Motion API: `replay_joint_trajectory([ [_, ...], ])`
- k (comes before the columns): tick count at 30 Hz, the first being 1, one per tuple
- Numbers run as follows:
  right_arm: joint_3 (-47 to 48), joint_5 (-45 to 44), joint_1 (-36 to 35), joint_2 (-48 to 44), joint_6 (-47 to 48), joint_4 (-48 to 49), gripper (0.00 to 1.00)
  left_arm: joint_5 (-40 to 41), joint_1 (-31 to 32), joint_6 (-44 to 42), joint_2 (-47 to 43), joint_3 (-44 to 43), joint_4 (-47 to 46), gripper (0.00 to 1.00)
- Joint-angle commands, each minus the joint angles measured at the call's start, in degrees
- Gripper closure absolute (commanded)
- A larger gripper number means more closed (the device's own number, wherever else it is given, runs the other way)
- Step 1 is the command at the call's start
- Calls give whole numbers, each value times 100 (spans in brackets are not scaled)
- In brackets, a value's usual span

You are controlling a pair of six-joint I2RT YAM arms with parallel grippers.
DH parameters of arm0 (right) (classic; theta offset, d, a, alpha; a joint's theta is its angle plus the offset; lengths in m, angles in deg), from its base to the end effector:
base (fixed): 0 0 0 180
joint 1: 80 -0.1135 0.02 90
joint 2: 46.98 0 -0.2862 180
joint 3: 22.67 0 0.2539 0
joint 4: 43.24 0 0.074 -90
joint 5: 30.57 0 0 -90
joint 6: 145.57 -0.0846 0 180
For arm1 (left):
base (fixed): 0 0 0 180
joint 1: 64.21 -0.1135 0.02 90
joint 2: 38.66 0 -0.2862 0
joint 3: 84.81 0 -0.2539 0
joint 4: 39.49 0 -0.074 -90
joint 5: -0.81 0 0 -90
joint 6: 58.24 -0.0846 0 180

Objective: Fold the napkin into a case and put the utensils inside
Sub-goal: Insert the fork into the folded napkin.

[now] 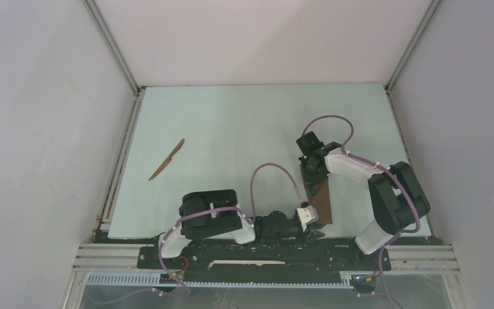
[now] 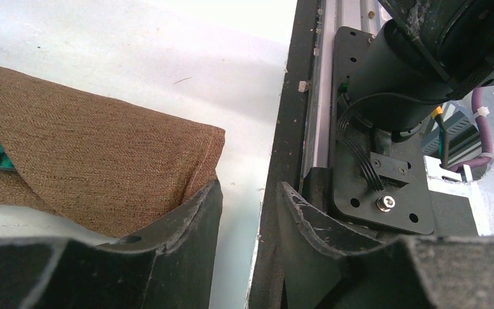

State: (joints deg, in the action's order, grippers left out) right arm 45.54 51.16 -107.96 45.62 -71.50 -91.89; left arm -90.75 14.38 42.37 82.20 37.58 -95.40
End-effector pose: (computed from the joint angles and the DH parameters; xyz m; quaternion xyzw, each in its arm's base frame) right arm 0.2797 0.1347 0.1437 -0.0928 0.9822 -0.0112 0.1631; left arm 0.0845 -0.4301 0.1122 0.4272 0.6175 -0.4709 0.4630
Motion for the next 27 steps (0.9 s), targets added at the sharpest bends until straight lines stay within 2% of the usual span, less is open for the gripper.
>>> replay_joint_trajectory([
  [1,119,6,-91,-347,-86,-324,100,142,-84,73,88,-53,-252,55],
  [19,-339,144,-253,-445,-414,-297,99,139,-201,205,147,-35,-319,55],
  [22,-339,182,-232,-551,-488,-279,89,134,-203,168,112,-29,-300,54],
  [23,-339,180,-227,-603,-533,-291,82,130,-199,150,83,-9,-287,53],
  [27,-276,167,-196,-1044,-622,-439,63,74,-203,75,-248,208,-254,42],
])
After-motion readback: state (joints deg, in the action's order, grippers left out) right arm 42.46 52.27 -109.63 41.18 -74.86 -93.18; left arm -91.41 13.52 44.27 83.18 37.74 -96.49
